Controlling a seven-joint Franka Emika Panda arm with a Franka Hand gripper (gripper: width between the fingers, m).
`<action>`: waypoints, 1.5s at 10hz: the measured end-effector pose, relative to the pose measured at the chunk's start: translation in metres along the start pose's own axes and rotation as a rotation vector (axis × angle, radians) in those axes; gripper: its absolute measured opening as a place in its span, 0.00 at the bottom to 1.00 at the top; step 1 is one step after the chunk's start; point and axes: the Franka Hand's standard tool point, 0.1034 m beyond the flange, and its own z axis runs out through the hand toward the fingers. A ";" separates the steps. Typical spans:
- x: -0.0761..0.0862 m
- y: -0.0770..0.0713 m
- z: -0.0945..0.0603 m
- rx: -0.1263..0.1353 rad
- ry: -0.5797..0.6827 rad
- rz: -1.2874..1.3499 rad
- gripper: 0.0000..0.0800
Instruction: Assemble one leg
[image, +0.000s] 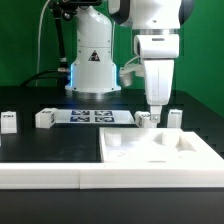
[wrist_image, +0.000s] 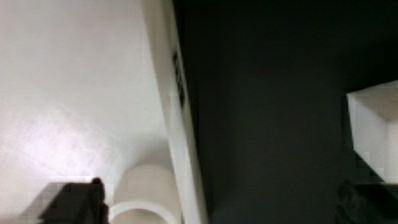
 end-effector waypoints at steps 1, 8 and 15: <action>0.000 0.000 0.000 0.001 0.001 0.075 0.81; 0.018 -0.035 0.016 0.033 0.033 0.902 0.81; 0.028 -0.047 0.005 0.062 0.034 1.470 0.81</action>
Offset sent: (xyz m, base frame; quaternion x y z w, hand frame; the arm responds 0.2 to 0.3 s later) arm -0.0241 0.0030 -0.0041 0.0158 0.0343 0.2651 0.9635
